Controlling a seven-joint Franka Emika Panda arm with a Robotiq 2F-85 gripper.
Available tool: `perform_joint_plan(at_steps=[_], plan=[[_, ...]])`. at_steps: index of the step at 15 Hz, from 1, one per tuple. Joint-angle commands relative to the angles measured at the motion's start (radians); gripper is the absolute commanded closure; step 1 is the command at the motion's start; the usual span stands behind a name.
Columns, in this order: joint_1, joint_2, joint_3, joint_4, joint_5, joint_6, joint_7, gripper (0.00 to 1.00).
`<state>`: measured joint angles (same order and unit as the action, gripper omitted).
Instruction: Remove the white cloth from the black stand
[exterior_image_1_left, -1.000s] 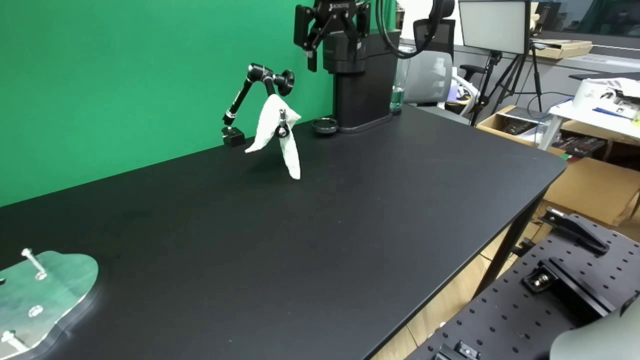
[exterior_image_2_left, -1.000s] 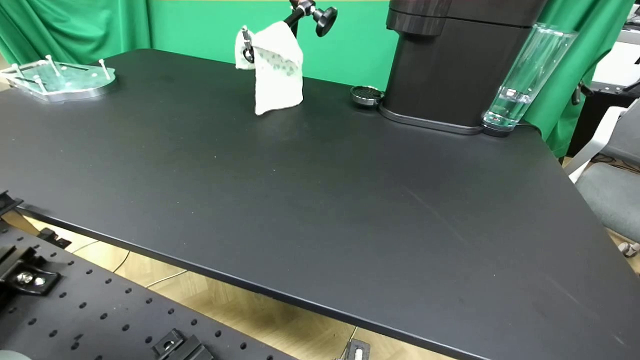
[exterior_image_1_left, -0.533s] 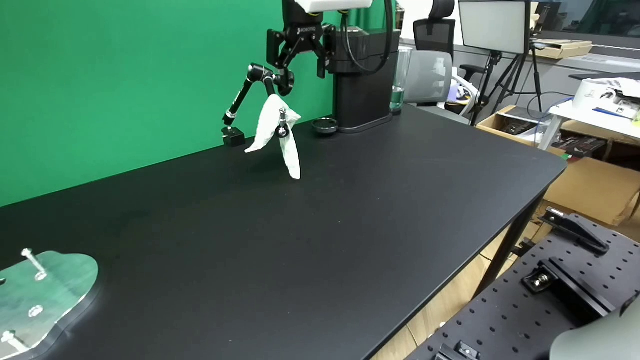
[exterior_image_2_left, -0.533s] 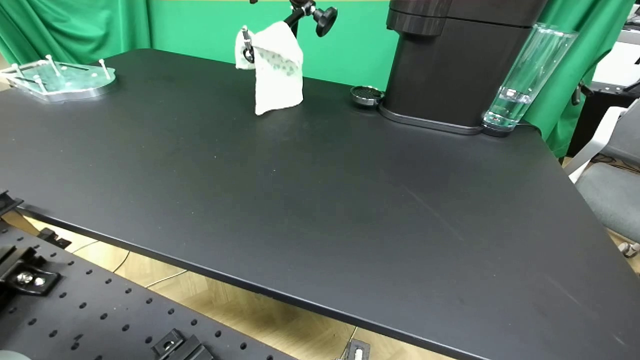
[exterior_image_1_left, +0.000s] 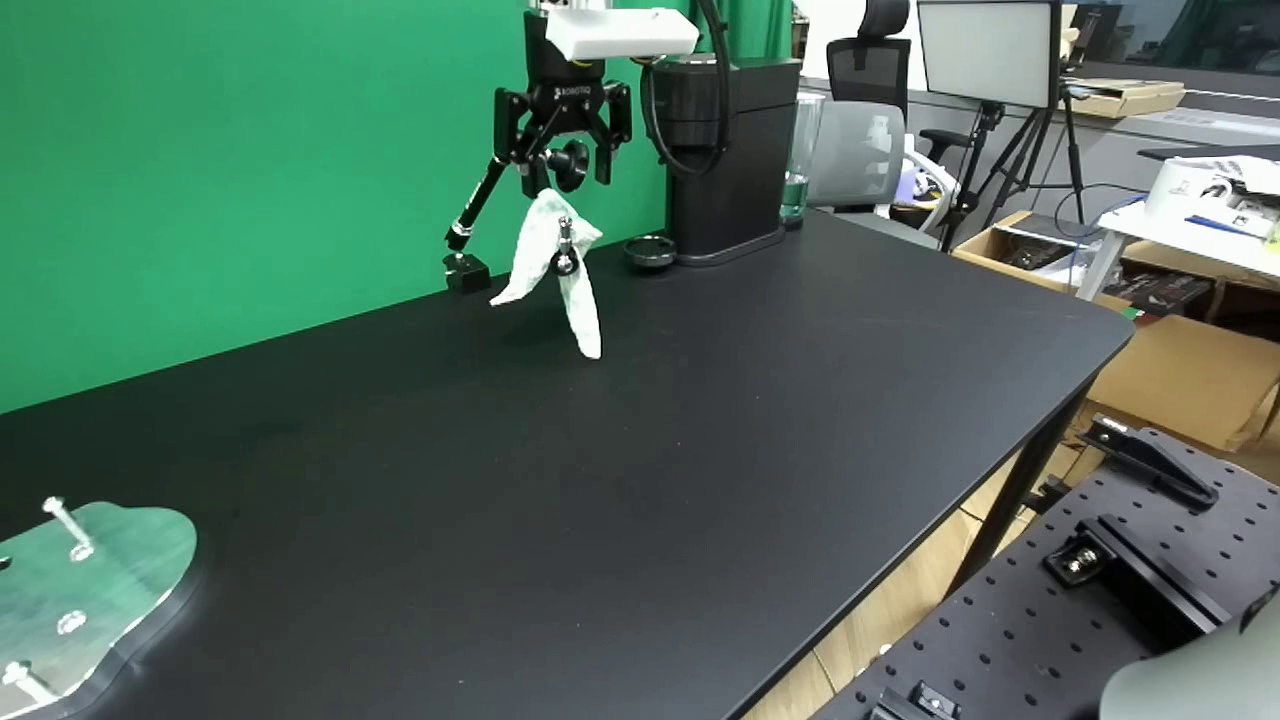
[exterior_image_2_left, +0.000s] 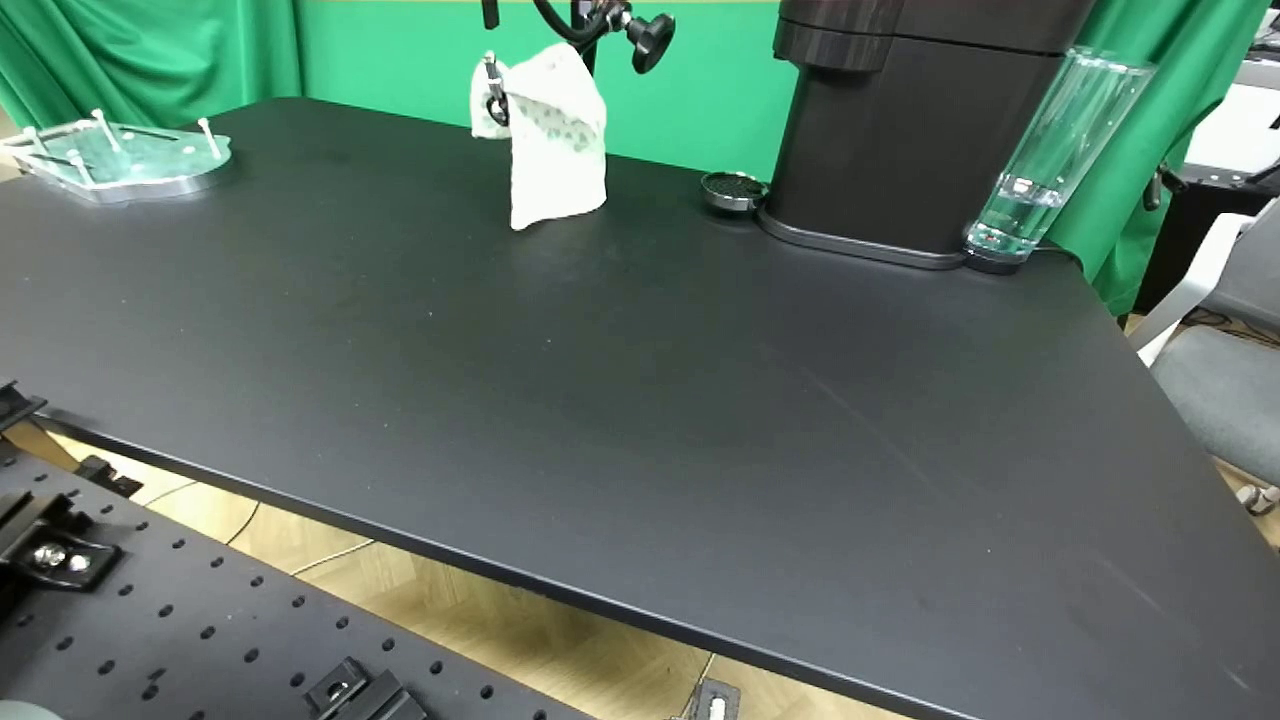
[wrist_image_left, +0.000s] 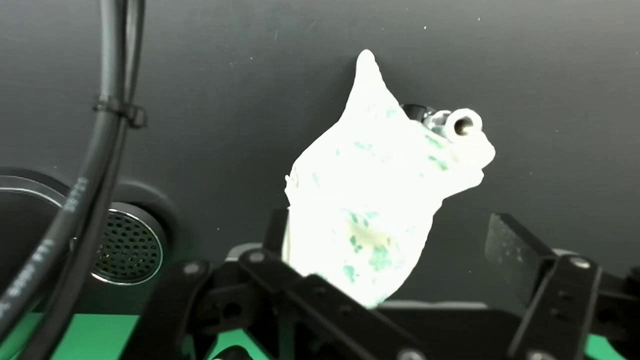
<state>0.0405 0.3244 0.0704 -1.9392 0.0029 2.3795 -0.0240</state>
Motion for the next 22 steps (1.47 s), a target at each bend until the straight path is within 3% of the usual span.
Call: perform_joint_plan(at_steps=[1,6,7,9,18,22], plan=[[0.008,0.04,0.002,0.055,0.014,-0.021,-0.003,0.0],[0.008,0.065,0.002,0.067,0.021,-0.031,0.002,0.0],[0.008,0.069,0.003,0.068,0.028,-0.035,0.005,0.25],[0.007,0.075,0.003,0.07,0.04,-0.034,0.007,0.33],[0.007,0.078,0.002,0.071,0.055,-0.034,0.012,0.97],[0.007,0.072,0.001,0.069,0.059,-0.039,0.016,1.0]])
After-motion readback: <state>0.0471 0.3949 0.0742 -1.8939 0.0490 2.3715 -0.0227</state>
